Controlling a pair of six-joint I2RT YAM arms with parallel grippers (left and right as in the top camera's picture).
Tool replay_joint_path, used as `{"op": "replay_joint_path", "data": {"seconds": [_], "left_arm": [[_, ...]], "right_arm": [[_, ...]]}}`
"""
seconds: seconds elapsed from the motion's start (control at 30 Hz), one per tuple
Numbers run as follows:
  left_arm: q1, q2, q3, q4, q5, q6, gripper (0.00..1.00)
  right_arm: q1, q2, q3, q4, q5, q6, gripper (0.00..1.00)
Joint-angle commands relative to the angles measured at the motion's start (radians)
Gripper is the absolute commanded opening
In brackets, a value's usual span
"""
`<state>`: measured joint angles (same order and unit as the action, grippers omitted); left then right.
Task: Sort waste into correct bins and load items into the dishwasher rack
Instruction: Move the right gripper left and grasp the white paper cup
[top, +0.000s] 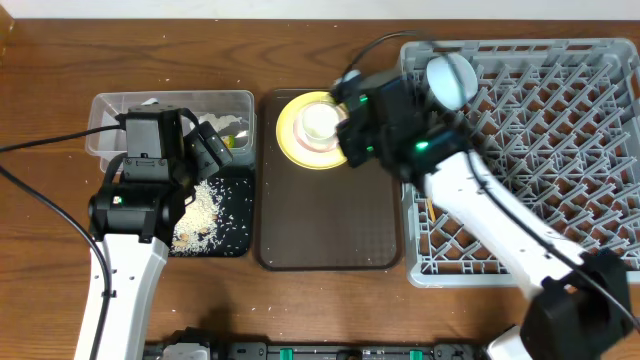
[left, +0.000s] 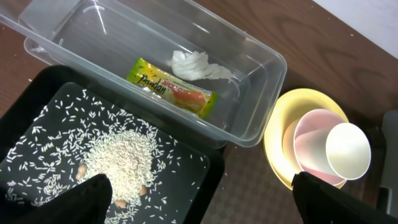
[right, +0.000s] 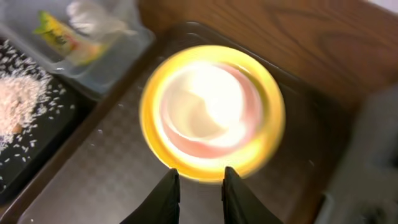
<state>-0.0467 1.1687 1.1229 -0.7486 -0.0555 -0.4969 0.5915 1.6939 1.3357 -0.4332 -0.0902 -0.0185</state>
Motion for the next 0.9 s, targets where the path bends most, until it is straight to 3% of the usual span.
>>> {"op": "replay_joint_path", "data": {"seconds": [0.0, 0.23, 0.63, 0.87], "left_arm": [[0.004, -0.004, 0.013, 0.0, -0.005, 0.006, 0.95], [0.004, -0.004, 0.013, 0.0, -0.005, 0.006, 0.95], [0.004, -0.004, 0.013, 0.0, -0.005, 0.006, 0.95], [0.004, -0.004, 0.013, 0.0, -0.005, 0.006, 0.95]], "right_arm": [[0.048, 0.045, 0.001, 0.032, 0.041, -0.099, 0.24], [0.1, 0.118, 0.001, 0.103, 0.041, -0.123, 0.35], [0.1, 0.232, 0.001, 0.235, 0.047, -0.231, 0.39], [0.098, 0.261, 0.001, 0.239, 0.169, -0.23, 0.42]]}}
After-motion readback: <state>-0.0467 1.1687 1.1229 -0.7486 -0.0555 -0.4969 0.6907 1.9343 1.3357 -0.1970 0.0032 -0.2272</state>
